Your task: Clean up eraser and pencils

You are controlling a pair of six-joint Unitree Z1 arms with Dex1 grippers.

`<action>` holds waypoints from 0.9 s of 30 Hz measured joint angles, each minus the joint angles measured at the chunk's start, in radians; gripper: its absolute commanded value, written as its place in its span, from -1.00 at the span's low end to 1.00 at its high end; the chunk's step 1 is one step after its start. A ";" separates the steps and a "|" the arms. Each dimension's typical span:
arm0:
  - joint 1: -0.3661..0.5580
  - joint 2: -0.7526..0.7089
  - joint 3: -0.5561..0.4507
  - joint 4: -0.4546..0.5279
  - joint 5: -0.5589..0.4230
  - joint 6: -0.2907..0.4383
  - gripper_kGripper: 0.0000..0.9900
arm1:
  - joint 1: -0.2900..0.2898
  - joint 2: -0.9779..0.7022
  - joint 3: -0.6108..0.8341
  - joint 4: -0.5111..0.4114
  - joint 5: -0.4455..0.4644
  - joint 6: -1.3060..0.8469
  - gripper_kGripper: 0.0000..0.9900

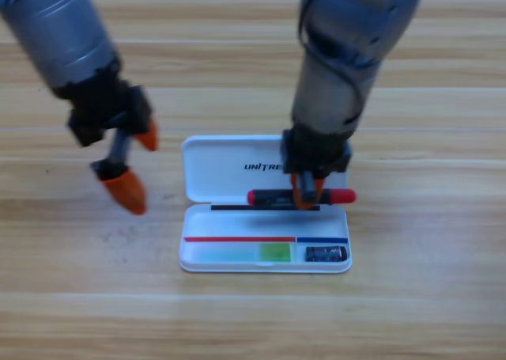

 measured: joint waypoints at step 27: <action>0.144 0.000 0.165 -0.096 -0.016 0.060 1.00 | 0.028 0.082 -0.066 0.013 -0.001 0.056 0.95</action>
